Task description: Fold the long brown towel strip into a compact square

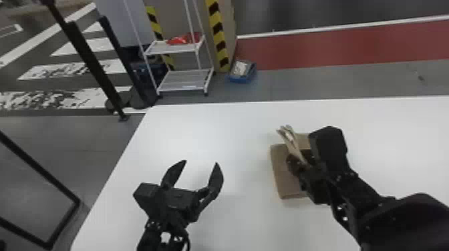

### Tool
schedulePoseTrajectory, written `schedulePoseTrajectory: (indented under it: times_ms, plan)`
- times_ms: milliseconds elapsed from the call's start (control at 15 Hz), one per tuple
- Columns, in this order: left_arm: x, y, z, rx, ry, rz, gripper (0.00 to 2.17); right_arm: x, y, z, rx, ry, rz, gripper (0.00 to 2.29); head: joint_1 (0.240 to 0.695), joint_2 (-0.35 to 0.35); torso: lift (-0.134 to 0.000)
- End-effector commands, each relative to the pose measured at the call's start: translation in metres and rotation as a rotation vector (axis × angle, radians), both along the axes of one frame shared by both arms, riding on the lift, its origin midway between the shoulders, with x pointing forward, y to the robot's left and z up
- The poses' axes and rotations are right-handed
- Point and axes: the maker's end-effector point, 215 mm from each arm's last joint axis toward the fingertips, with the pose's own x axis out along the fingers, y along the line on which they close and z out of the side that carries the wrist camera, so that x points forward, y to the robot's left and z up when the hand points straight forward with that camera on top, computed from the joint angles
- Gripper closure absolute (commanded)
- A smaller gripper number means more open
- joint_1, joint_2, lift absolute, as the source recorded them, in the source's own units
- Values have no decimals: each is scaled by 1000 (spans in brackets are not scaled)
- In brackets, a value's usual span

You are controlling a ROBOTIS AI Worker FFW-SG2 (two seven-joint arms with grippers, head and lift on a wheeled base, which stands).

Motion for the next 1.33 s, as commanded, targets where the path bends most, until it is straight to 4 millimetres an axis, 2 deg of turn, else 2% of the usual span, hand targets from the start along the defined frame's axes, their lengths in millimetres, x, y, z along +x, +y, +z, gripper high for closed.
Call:
schedulePoseTrajectory:
  times_ms: [0,133,200,267,333,467,533,667,800,933,1067,1133,1267]
  plan:
    - [0,0,-2,-2,4,-1,60,1,19,18,71,-72,36,-2,695,306,-122]
    - [-1,1,-4,-1,7,1,60,8,18,40,120,-142,33,66,695,322,-122]
    - [-1,1,-3,-1,4,1,60,10,13,41,122,-143,25,93,695,326,-122]
    - [-2,1,-4,-3,5,0,60,13,9,40,113,-138,17,248,695,327,-122]
    - [-2,1,-4,-3,5,0,60,16,1,30,81,-115,5,724,695,323,-122]
    - [-1,0,-4,0,5,-3,60,19,0,7,42,-68,6,1821,695,314,-122]
    - [-1,-2,-4,-3,5,-6,60,19,2,-5,18,-45,13,1986,695,309,-122]
    - [-1,-3,-4,-5,5,-8,60,17,12,-23,-21,-7,39,2013,695,304,-122]
    - [0,-1,-3,-3,3,-7,60,4,21,-38,-49,33,77,2013,695,308,-122]
    - [-1,-1,-4,-2,5,-5,60,-17,30,-49,-48,65,115,2013,695,319,-122]
    - [-1,-1,-5,-3,7,-5,60,-37,33,-49,-25,79,144,2013,695,342,-122]
    - [-1,0,-5,-3,8,-5,60,-47,29,-48,-17,82,152,2013,695,349,-122]
    - [1,-1,-6,-6,8,-6,60,-59,9,-46,-17,81,155,2013,695,350,-122]
